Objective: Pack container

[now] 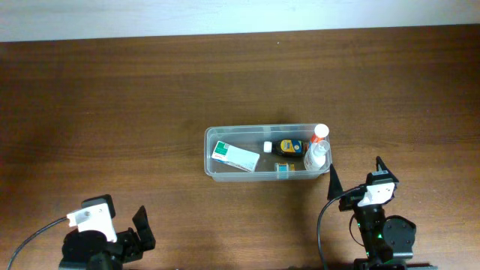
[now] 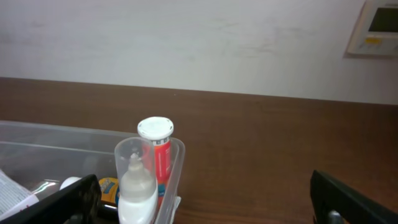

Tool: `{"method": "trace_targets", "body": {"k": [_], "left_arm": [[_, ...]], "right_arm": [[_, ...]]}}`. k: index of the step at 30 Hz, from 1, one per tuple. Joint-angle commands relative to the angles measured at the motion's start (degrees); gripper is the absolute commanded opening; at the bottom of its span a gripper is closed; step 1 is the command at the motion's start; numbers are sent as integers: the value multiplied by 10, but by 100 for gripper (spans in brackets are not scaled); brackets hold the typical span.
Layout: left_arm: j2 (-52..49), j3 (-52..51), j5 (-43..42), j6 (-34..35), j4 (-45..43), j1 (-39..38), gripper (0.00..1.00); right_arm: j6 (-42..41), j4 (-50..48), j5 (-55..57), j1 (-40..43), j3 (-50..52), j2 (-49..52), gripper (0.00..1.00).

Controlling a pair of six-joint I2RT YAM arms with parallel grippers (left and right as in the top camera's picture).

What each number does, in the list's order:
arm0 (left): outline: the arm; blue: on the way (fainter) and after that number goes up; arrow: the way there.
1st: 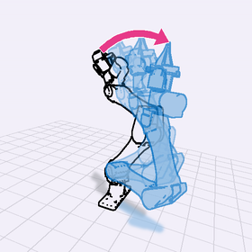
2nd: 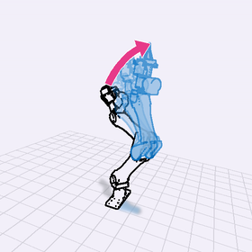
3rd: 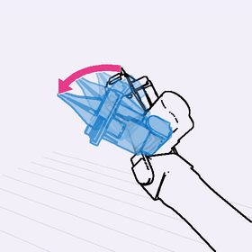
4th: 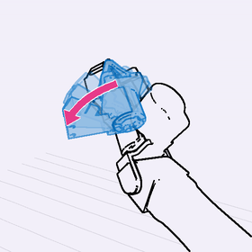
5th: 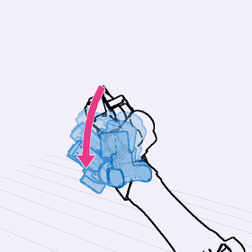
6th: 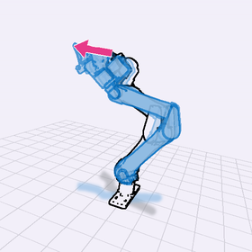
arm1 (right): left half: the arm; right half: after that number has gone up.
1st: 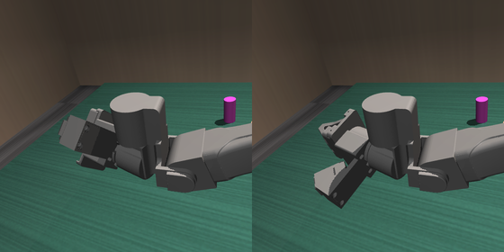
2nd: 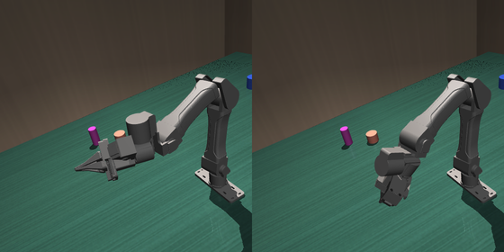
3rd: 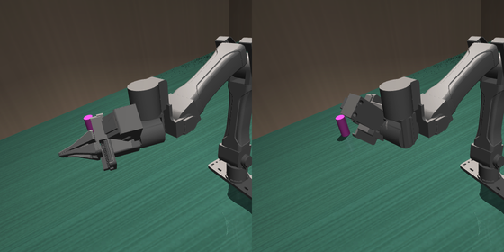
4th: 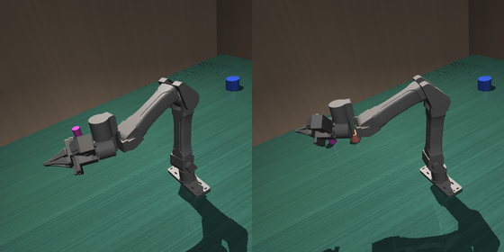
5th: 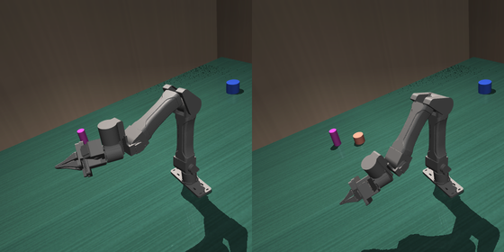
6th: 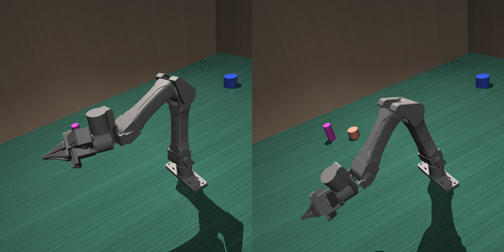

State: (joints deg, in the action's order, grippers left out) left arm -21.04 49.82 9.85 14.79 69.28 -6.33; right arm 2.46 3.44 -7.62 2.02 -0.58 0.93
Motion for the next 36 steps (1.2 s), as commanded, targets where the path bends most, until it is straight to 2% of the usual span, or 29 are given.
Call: {"method": "trace_targets", "body": {"k": [1,17,24,27,31,33,36], "left_arm": [[4,-1,4,-3,-1,-2,100],[12,-1,5,-3,-1,-1,99],[85,-37,19,-3,-23,59,99],[131,-102,19,-3,-70,74,99],[176,-197,8,-6,-178,77,100],[191,-249,-6,-17,-252,77,99],[205,-349,-16,-16,-418,77,99]], "right_arm": [[3,4,6,-6,3,-2,98],[3,4,6,-6,3,-2,98],[3,4,6,-6,3,-2,98],[3,4,6,-6,3,-2,98],[3,4,6,-6,3,-2,98],[3,4,6,-6,3,-2,98],[3,4,6,-6,3,-2,98]]}}
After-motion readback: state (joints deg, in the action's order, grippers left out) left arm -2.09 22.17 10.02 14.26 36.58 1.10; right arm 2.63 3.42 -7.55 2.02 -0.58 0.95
